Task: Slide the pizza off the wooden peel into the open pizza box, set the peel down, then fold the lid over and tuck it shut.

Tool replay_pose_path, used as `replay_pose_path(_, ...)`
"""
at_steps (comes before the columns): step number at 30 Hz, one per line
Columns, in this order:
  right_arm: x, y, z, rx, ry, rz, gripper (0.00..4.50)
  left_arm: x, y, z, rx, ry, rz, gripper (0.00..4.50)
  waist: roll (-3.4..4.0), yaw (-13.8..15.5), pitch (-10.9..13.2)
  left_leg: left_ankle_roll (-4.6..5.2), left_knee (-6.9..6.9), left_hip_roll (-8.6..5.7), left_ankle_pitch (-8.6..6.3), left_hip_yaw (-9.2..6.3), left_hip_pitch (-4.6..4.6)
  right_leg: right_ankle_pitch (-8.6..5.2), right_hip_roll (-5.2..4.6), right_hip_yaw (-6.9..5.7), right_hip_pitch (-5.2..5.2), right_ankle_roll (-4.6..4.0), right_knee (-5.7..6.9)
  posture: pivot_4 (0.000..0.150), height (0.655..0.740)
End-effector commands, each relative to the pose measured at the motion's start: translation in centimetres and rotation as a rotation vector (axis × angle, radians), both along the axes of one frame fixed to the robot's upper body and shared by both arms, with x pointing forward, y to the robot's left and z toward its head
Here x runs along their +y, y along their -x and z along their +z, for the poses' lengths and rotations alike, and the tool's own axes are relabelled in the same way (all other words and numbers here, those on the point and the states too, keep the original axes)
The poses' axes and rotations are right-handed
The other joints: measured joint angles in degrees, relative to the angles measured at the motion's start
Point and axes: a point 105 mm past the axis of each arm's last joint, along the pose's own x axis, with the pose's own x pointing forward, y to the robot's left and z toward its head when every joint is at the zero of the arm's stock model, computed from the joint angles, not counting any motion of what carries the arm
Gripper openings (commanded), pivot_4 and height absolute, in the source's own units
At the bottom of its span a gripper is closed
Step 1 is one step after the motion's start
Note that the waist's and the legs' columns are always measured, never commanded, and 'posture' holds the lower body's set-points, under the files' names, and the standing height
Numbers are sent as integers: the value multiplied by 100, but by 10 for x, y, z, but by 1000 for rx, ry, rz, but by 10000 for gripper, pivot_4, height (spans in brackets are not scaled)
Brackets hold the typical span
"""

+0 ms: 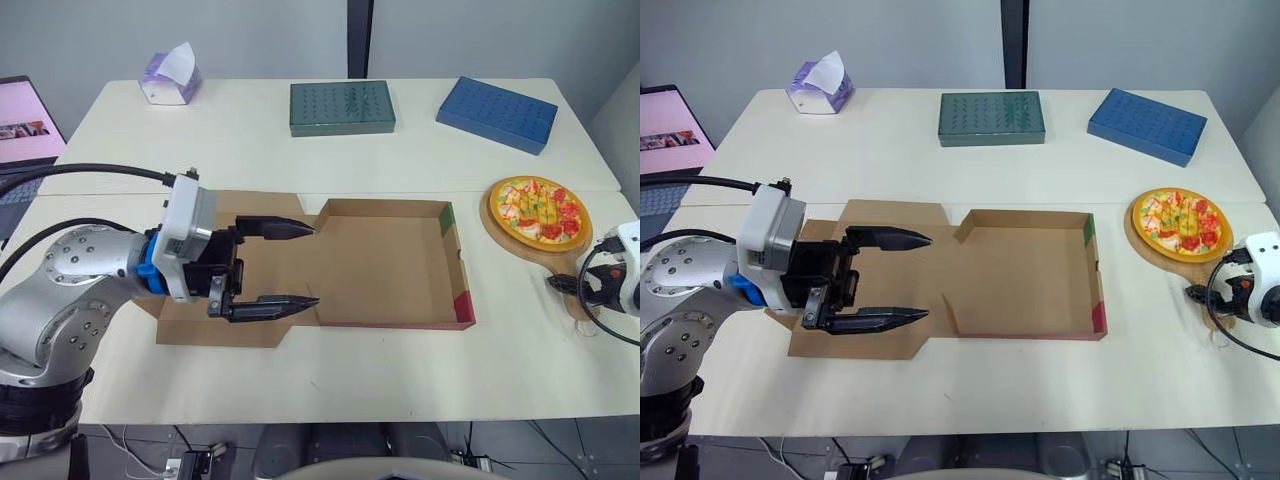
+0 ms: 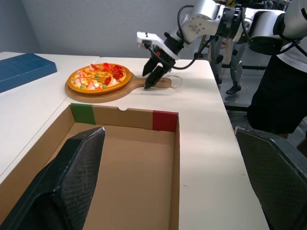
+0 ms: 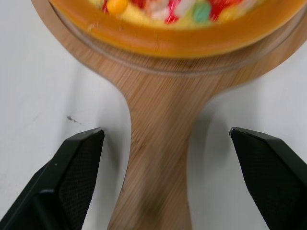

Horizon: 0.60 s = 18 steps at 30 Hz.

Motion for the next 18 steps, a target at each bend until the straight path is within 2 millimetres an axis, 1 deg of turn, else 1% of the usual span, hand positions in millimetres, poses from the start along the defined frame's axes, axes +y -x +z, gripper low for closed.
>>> replay_pose_path(1, -3, -5, -1, 7, 8, 10, 44854, -3, 4, 5, -34, 8, -12, 45000, -3, -5, -1, 0, 1, 1, 0, -1, 0, 0, 2, 0, 0, 0, 0, 1500, 7400)
replay_pose_path(7, -3, -9, -8, 31, 1, 29, 44854, -3, 1, 7, -42, 6, -13, 45000, -24, -13, -10, 0, 5, 3, 0, -1, 3, 1, 4, 0, 3, 1, 0, 1500, 7400)
replay_pose_path(10, -2, -8, -13, 44, 10, 45, 39162, -2, -1, 8, -47, 4, -10, 45000, -26, -14, -11, 0, 5, 4, 0, -1, 3, 1, 5, 1, 4, 1, 0, 1500, 7400)
replay_pose_path(16, 5, -9, -15, 35, -20, 63, 18992, -1, -3, 8, -50, 1, -1, 45000, -35, -13, -15, 0, 5, 4, 0, -2, 3, 1, 6, 1, 4, 1, 0, 1500, 7400)
replay_pose_path(17, 5, -9, -16, 33, -23, 57, 16648, 0, -3, 8, -50, 0, 0, 45000, -36, -17, -15, 0, 5, 5, 0, -2, 4, 1, 6, 0, 5, 1, 0, 1500, 7400)
replay_pose_path(18, 5, -8, -16, 31, -26, 54, 16209, 0, -3, 8, -51, -1, 3, 45000, -37, -23, -16, 0, 5, 6, 0, -1, 4, 1, 7, 1, 4, 1, 0, 1500, 7400)
